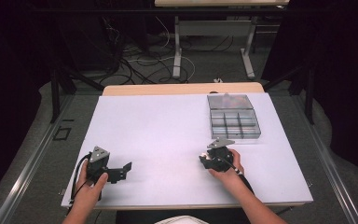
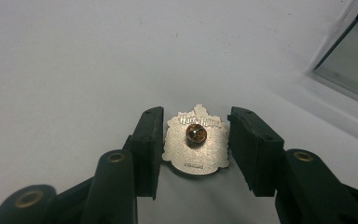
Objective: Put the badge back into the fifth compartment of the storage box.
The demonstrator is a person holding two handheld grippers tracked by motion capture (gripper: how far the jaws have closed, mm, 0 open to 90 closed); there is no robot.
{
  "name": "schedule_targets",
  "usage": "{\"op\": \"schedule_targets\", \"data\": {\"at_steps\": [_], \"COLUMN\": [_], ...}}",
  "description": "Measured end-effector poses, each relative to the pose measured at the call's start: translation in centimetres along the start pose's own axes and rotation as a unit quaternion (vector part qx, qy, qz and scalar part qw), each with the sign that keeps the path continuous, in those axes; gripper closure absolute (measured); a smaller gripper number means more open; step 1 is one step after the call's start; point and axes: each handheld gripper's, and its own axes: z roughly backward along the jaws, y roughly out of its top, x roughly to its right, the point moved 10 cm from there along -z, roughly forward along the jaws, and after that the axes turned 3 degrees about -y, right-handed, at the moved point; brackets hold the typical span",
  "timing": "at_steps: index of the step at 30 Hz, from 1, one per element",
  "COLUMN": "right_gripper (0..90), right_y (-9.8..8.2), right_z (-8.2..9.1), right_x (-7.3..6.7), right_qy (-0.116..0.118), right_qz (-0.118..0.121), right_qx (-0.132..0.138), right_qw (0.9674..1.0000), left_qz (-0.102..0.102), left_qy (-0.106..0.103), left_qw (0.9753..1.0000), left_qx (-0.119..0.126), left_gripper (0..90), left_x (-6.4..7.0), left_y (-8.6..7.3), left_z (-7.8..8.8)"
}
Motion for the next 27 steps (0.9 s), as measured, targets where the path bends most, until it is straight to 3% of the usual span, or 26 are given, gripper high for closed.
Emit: {"op": "schedule_targets", "data": {"at_steps": [11,27], "right_gripper": [57.2,57.4], "right_y": [-0.08,-0.01], "right_z": [0.05,0.02], "right_x": [0.0,-0.06], "right_qy": [0.001,0.0], "right_qz": [0.009,0.003], "right_qx": [-0.001,0.002], "right_qw": [1.0,1.0], "left_qz": [0.0,0.0], "left_qy": [0.0,-0.001], "left_qw": [1.0,1.0], "left_qx": [-0.002,-0.001], "left_gripper": [1.0,1.0], "left_x": [0.0,0.0], "left_y": [-0.02,-0.02], "left_z": [-0.01,-0.01]}}
